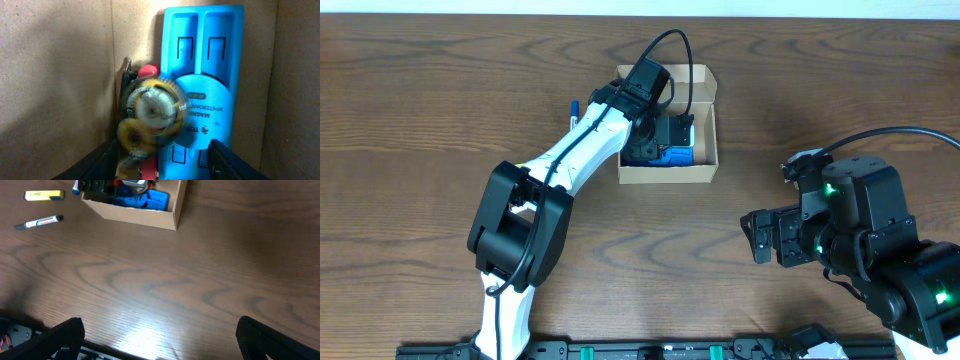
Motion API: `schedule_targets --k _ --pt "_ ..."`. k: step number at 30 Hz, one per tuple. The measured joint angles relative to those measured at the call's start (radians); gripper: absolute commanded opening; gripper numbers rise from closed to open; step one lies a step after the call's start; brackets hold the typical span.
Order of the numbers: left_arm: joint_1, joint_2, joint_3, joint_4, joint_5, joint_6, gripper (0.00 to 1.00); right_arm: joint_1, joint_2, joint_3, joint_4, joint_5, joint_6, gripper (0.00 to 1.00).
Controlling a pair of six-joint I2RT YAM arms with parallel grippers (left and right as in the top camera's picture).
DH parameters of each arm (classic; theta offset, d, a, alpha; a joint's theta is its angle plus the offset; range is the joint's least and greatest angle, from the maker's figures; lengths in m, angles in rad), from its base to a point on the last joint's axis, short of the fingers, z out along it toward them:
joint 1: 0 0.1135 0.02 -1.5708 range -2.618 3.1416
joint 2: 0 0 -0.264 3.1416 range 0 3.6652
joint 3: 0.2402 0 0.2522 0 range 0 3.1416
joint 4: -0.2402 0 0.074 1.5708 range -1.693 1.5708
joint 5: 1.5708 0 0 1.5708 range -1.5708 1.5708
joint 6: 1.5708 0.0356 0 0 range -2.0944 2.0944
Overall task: Pack container
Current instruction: 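Carry the correction tape with the left gripper and lower it into the box, then move the left gripper to the yellow highlighter and grasp it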
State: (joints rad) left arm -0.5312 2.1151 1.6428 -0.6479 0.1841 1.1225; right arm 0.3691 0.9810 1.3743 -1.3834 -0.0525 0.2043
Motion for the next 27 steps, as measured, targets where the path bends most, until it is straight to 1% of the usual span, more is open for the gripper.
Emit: schedule_targets --k 3,6,10,14,16,20,23,27 --pt "-0.004 -0.008 0.000 0.000 0.000 -0.023 0.58 0.000 0.000 0.000 0.000 0.000 0.000 0.99" --pt "-0.010 -0.050 0.005 -0.010 -0.002 -0.081 0.58 0.000 0.000 0.000 0.000 0.000 0.000 0.99" --pt "-0.012 -0.194 0.024 -0.060 -0.027 -0.189 0.57 0.000 0.000 0.000 0.000 0.000 0.000 0.99" --pt "0.014 -0.388 0.060 -0.173 -0.068 -0.259 0.57 0.000 0.000 -0.001 0.000 0.000 0.000 0.99" --pt "0.045 -0.477 0.070 -0.241 -0.082 -0.276 0.57 0.000 0.000 -0.001 0.000 0.000 0.000 0.99" --pt "0.124 -0.581 0.075 -0.386 -0.095 -0.292 0.58 0.000 0.000 -0.001 0.000 0.000 0.000 0.99" --pt "0.173 -0.599 0.075 -0.470 -0.103 -0.295 0.58 0.000 0.000 -0.001 0.000 0.000 0.000 0.99" --pt "0.236 -0.591 0.062 -0.500 -0.093 -0.296 0.57 0.000 0.000 -0.001 0.000 0.000 0.000 0.99"
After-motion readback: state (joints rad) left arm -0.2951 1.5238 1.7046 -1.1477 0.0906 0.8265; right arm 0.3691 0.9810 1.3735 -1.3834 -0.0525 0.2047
